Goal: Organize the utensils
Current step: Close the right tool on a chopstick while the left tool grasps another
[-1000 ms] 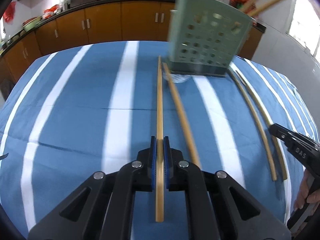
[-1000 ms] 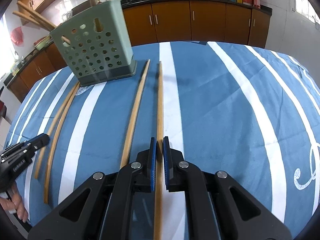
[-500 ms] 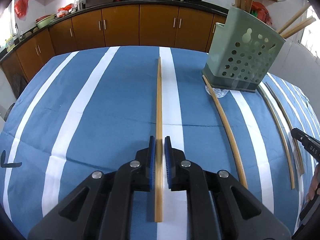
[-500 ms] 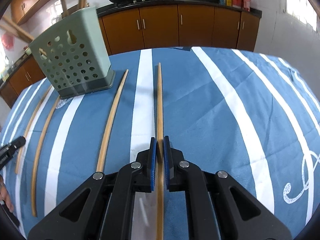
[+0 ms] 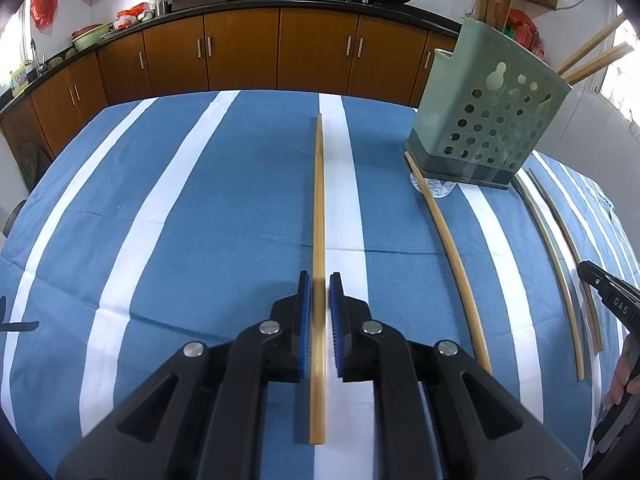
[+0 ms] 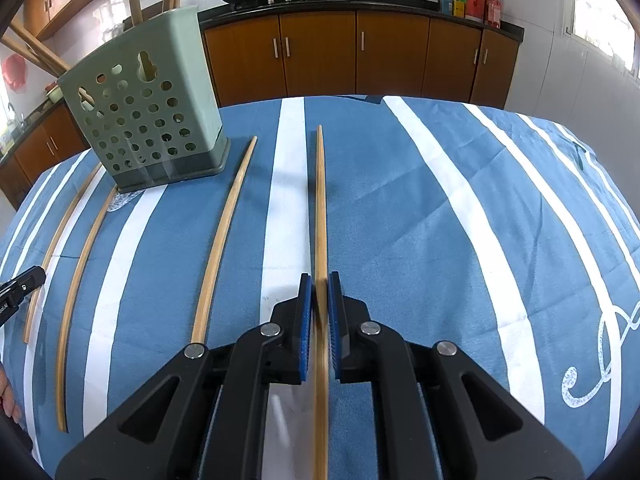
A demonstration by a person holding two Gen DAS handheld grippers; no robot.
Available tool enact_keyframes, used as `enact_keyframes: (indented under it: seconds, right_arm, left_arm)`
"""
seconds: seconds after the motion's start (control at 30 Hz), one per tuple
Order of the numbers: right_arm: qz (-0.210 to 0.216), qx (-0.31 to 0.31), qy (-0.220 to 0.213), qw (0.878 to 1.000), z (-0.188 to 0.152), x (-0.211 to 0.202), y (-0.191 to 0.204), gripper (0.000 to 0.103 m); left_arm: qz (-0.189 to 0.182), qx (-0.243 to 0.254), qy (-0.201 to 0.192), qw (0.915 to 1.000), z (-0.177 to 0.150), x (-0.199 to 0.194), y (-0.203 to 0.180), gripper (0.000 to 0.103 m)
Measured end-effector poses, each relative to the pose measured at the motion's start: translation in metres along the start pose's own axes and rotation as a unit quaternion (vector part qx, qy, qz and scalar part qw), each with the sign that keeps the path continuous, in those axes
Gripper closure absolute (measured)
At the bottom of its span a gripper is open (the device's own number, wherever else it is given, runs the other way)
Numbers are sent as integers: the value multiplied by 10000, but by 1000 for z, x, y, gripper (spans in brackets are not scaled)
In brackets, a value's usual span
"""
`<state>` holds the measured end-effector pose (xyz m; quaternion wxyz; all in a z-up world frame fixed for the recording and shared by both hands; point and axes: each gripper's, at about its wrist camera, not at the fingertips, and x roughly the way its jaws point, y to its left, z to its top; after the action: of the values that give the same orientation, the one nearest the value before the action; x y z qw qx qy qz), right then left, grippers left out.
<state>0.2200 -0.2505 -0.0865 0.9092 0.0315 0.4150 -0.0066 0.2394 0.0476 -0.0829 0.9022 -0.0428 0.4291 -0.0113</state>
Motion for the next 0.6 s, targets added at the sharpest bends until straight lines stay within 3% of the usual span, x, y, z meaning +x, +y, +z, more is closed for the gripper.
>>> enact_keyframes:
  seconds: [0.6]
  right_arm:
    - [-5,0,-2,10000,0,0,0,93]
  left_arm:
    - [5,-8,-1,10000,0,0,-1,90]
